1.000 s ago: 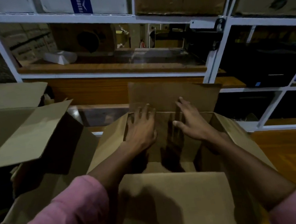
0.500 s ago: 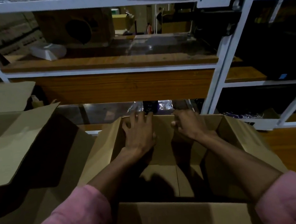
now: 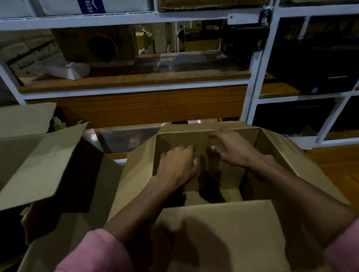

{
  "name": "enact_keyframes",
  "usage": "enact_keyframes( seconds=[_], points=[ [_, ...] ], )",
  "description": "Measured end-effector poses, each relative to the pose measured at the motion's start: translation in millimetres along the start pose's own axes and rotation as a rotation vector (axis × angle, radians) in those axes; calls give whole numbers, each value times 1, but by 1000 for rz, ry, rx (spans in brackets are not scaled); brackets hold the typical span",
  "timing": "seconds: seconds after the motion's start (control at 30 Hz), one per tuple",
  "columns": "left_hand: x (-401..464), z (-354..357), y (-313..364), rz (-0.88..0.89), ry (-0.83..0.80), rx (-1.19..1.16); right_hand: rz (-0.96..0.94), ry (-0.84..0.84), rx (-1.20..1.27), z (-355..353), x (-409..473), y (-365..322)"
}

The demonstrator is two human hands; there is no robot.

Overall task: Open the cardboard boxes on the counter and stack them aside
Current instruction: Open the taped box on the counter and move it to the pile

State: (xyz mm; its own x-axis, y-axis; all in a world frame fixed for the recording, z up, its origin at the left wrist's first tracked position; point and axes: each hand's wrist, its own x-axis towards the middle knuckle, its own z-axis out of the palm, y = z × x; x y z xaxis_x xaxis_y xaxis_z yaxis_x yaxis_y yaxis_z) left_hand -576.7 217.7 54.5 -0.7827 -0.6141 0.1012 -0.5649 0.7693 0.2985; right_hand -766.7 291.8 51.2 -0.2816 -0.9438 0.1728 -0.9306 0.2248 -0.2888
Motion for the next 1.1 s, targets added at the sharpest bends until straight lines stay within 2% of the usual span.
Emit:
enact_keyframes(
  seconds=[0.13, 0.27, 0.43, 0.57, 0.8, 0.97, 1.03, 1.1],
  points=[
    [-57, -11, 16, 58, 33, -46, 29, -135, 62, -18, -57, -31],
    [-108, -7, 17, 165, 92, 12, 99, -118, 188, -30, -123, -55],
    [-147, 10, 4, 242, 70, 110, 140, -129, 144, -32, -177, -65],
    [-158, 16, -6, 247, 134, 78, 136, -173, 13, -21, -195, -69],
    [-171, 27, -10, 189, 235, 95, 112, 62, -154, 6, -212, -51],
    [-176, 37, -15, -27, 245, 152, 161, 305, -387, 4, -229, -14],
    [-178, 45, -21, -83, 222, 158, 240, 292, -384, 2, -237, 9],
    [-180, 54, -25, -100, 196, 152, 323, 212, -277, 4, -243, 29]
  ],
)
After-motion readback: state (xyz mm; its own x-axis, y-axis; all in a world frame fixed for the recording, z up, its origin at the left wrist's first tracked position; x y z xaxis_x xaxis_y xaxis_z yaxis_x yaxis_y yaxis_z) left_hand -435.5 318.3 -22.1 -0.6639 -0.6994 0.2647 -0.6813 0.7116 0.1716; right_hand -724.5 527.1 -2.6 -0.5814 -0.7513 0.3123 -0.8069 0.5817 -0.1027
